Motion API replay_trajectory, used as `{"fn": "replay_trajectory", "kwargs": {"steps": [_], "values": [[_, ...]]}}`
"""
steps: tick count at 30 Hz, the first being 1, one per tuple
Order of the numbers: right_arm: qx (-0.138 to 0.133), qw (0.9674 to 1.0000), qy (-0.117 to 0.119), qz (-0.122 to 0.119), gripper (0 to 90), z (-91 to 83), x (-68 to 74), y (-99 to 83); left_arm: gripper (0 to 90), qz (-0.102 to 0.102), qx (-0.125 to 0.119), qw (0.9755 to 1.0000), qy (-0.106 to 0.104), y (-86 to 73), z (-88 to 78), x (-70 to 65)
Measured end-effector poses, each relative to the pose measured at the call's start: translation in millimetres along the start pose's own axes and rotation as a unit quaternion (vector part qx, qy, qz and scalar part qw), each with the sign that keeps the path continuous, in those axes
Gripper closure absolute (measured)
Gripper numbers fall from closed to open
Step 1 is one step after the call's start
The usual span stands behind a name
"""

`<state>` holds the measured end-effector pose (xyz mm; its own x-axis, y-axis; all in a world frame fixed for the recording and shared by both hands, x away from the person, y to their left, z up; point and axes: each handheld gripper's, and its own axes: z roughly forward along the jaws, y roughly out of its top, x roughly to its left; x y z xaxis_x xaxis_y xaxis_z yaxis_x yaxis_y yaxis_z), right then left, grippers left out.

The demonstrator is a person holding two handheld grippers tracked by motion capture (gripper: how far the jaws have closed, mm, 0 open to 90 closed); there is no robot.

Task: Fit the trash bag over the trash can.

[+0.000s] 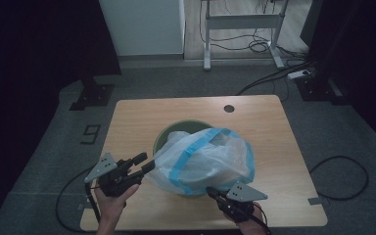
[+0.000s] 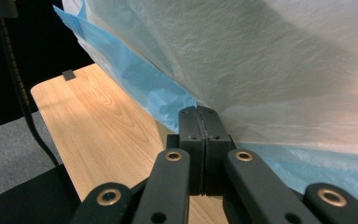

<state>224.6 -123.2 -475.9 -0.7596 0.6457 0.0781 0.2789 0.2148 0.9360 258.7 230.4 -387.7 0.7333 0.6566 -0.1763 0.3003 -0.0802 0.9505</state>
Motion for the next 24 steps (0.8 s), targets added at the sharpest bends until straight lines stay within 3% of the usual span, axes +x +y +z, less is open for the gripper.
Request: {"fn": "replay_trajectory", "kwargs": {"steps": [7, 9, 12, 15, 16, 19, 20, 24], "values": [[0.0, 1.0, 0.001, 0.0, 88.5, -1.7, -0.3, 3.5, 45.9, 0.028, 0.041, 0.9986, -0.016, 14.2, 21.0, -9.6], [0.0, 1.0, 0.002, -0.002, 88.5, -1.7, 0.0, 3.6, 45.0, 0.043, 0.055, 0.9975, -0.009, 20.2, 31.9, -13.4], [0.001, 1.0, 0.004, -0.001, 88.5, -1.3, 0.6, 2.7, 44.0, 0.051, 0.073, 0.9959, -0.016, 26.2, 42.1, -14.8], [0.003, 1.0, 0.004, -0.001, 88.5, -0.6, 0.9, 1.5, 57.2, 0.061, 0.087, 0.9942, -0.019, 28.7, 48.5, -15.7], [0.005, 1.0, 0.005, -0.001, 88.5, 0.0, 0.8, 0.6, 65.7, 0.071, 0.099, 0.9923, -0.019, 30.4, 53.7, -16.6], [0.005, 1.0, 0.005, -0.001, 88.5, 0.5, 0.4, -0.3, 84.3, 0.07, 0.1, 0.9922, -0.023, 32.0, 57.1, -16.6], [0.005, 1.0, 0.005, -0.001, 88.5, 0.4, 0.2, -0.5, 88.9, 0.068, 0.096, 0.9929, -0.02, 32.5, 57.3, -16.6], [0.006, 1.0, 0.003, -0.001, 88.5, -0.4, 0.0, -1.1, 90.0, 0.054, 0.053, 0.9971, 0.0, 38.0, 53.1, -10.6]]}}
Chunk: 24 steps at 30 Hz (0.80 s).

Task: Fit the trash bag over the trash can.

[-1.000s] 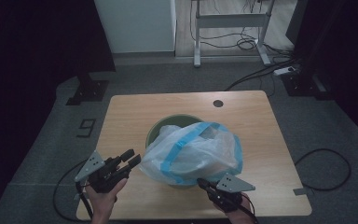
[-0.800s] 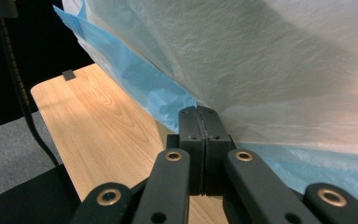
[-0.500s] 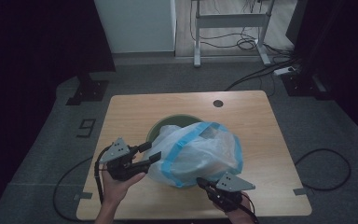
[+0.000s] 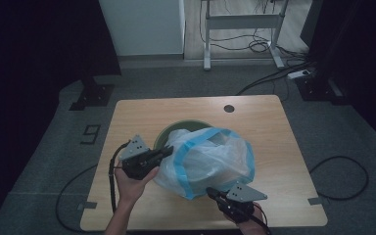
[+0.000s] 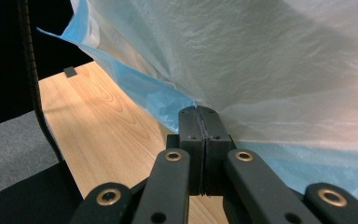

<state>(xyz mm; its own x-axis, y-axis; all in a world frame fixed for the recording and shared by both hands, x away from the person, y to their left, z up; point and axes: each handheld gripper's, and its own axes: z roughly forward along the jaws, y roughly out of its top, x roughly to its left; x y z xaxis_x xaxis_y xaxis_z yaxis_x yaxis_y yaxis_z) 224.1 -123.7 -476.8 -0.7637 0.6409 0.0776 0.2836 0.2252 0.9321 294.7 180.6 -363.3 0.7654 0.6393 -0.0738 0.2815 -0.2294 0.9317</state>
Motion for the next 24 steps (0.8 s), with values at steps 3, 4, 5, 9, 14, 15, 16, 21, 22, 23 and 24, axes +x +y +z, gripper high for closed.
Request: {"fn": "replay_trajectory", "kwargs": {"steps": [3, 4, 5, 9, 14, 15, 16, 21, 22, 23, 24], "values": [[-0.002, 1.0, -0.005, -0.003, 88.5, -1.3, -0.6, 0.8, 90.0, -0.025, -0.033, 0.9991, 0.013, 3.2, -7.4, 12.0], [-0.002, 1.0, -0.007, -0.005, 88.5, -2.0, -0.7, 1.3, 90.0, -0.025, -0.033, 0.9991, 0.013, 3.2, -7.4, 12.0], [-0.002, 0.9999, -0.009, -0.007, 88.5, -2.7, -0.9, 1.8, 90.0, -0.043, -0.052, 0.9976, 0.019, 3.3, -13.1, 21.5], [-0.004, 0.9998, -0.013, -0.011, 88.5, -4.1, -3.0, 2.6, 90.0, -0.064, -0.074, 0.9948, 0.029, 0.6, -21.8, 33.7], [0.001, 0.9998, -0.018, -0.005, 88.5, -6.1, -8.4, -0.5, 90.0, -0.093, -0.082, 0.9916, 0.037, -10.2, -28.0, 49.6], [0.003, 0.9998, -0.018, -0.005, 88.5, -6.4, -9.1, -1.4, 90.0, -0.093, -0.082, 0.9916, 0.037, -10.2, -28.0, 49.6], [0.005, 0.9998, -0.019, -0.004, 88.5, -6.9, -9.8, -2.7, 90.0, -0.101, -0.085, 0.9909, 0.03, -13.8, -28.4, 52.3], [-0.012, 0.9996, -0.024, -0.001, 68.0, -19.6, -9.8, -1.5, 90.0, -0.099, -0.086, 0.9911, 0.024, -16.1, -26.2, 49.6], [-0.02, 0.9993, -0.031, 0.002, 63.6, -24.7, -10.6, 0.0, 90.0, -0.098, -0.085, 0.9914, 0.022, -15.9, -26.0, 49.5], [-0.02, 0.9993, -0.031, 0.002, 63.6, -24.7, -10.6, 0.0, 90.0, -0.098, -0.085, 0.9914, 0.022, -15.9, -26.0, 49.5], [-0.036, 0.9979, -0.054, 0.01, 54.8, -38.2, -12.7, 3.0, 90.0, -0.098, -0.085, 0.9913, 0.023, -15.6, -25.6, 49.1]]}}
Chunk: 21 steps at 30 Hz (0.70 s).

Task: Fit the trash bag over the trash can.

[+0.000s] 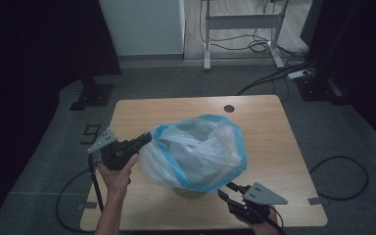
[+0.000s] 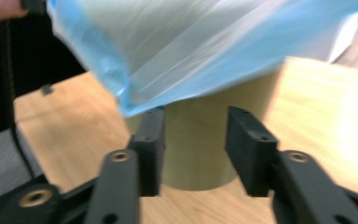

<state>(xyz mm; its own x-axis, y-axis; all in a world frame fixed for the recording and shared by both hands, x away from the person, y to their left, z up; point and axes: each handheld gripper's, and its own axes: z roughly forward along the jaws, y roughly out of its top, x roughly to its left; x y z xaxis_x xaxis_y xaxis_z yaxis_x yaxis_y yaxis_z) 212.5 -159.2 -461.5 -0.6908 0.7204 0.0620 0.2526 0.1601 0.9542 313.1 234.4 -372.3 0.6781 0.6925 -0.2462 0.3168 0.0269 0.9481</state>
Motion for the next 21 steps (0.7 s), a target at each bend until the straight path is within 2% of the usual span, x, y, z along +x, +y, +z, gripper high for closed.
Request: {"fn": "replay_trajectory", "kwargs": {"steps": [1, 2, 4, 7, 8, 9, 13, 15, 17, 19, 20, 21], "values": [[0.0, 1.0, 0.0, 0.0, 54.8, 0.0, 0.0, 0.0, 90.0, 0.0, 0.0, 1.0, 0.0, 0.1, 0.2, -0.1], [-0.011, 0.9998, -0.015, 0.006, 50.6, -11.7, -4.5, 3.6, 90.0, -0.001, 0.0, 1.0, 0.0, 0.2, 0.5, -0.5], [-0.021, 0.9995, -0.022, 0.011, 48.4, -20.9, -9.2, 7.0, 90.0, 0.0, -0.001, 1.0, 0.0, 0.1, 0.7, -0.9], [-0.034, 0.9987, -0.025, 0.028, 45.6, -31.4, -18.1, 13.8, 90.0, 0.0, -0.002, 1.0, -0.002, -0.7, 1.1, -2.1], [-0.034, 0.9987, -0.025, 0.028, 45.6, -31.4, -18.1, 13.8, 90.0, 0.0, -0.002, 1.0, -0.002, -0.7, 1.1, -2.1], [-0.04, 0.9981, -0.025, 0.041, 45.2, -33.9, -22.8, 18.6, 90.0, 0.0, -0.001, 1.0, -0.002, -1.2, 0.9, -2.0], [-0.041, 0.9977, -0.026, 0.047, 45.4, -30.8, -26.4, 22.3, 90.0, -0.001, -0.003, 1.0, -0.001, -1.5, -0.4, -1.7], [-0.046, 0.997, -0.021, 0.058, 51.1, -22.9, -30.2, 25.6, 90.0, 0.0, -0.004, 1.0, -0.002, -1.3, -1.8, -1.5], [-0.057, 0.9965, -0.006, 0.062, 59.2, -17.9, -31.5, 28.7, 90.0, 0.001, -0.004, 1.0, -0.003, -1.3, -2.5, -1.9], [-0.067, 0.996, -0.001, 0.06, 75.1, -13.5, -31.2, 32.2, 90.0, 0.003, -0.007, 1.0, -0.004, -1.9, -3.5, -2.5], [-0.067, 0.996, -0.001, 0.06, 75.1, -13.5, -31.2, 32.2, 90.0, 0.003, -0.007, 1.0, -0.004, -1.9, -3.5, -2.5], [-0.071, 0.9957, -0.003, 0.059, 84.9, -11.9, -31.0, 33.3, 90.0, 0.004, -0.01, 0.9999, -0.003, -2.5, -4.9, -2.7]]}}
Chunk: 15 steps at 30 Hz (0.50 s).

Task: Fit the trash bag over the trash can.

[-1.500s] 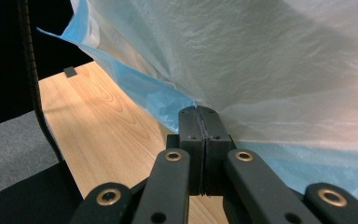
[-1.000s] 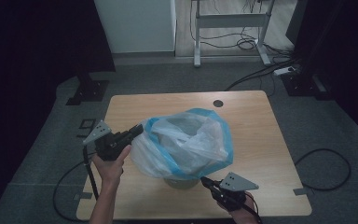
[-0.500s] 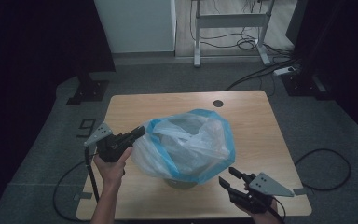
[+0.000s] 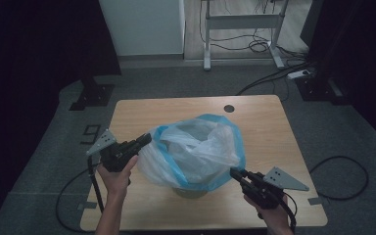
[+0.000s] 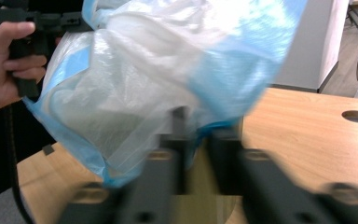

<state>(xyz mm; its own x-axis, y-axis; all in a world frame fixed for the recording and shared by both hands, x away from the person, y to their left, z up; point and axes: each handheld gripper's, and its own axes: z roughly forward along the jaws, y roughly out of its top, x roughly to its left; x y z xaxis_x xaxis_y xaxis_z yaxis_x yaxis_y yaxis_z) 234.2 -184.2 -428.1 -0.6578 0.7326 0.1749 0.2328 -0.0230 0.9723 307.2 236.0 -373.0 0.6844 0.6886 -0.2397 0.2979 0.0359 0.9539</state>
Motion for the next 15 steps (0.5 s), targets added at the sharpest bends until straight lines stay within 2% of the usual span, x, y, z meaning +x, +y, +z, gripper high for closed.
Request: {"fn": "replay_trajectory", "kwargs": {"steps": [1, 5, 6, 10, 13, 15], "values": [[0.002, 1.0, -0.001, 0.002, 89.2, 1.8, -0.6, 1.0, 90.0, -0.001, -0.007, 1.0, 0.0, -0.8, -3.1, 0.5], [0.012, 0.9998, -0.011, -0.011, 89.3, 0.8, -3.8, -1.3, 90.0, -0.008, -0.017, 0.9998, 0.0, -2.3, -9.7, 3.7], [0.021, 0.9997, -0.013, -0.006, 89.3, -1.9, -8.8, -3.9, 90.0, -0.007, -0.018, 0.9998, 0.008, -4.1, -13.3, 5.4], [0.036, 0.9991, -0.023, -0.002, 89.3, -6.9, -18.0, -6.7, 90.0, -0.01, -0.024, 0.9996, 0.012, -8.7, -18.7, 8.2], [0.043, 0.9985, -0.033, 0.008, 89.3, -11.6, -27.9, -8.5, 90.0, -0.013, -0.026, 0.9996, 0.001, -14.2, -23.1, 7.5], [0.045, 0.9983, -0.032, 0.016, 89.2, -15.8, -32.4, -10.9, 90.0, -0.011, -0.023, 0.9997, 0.0, -16.7, -26.0, 5.9]]}}
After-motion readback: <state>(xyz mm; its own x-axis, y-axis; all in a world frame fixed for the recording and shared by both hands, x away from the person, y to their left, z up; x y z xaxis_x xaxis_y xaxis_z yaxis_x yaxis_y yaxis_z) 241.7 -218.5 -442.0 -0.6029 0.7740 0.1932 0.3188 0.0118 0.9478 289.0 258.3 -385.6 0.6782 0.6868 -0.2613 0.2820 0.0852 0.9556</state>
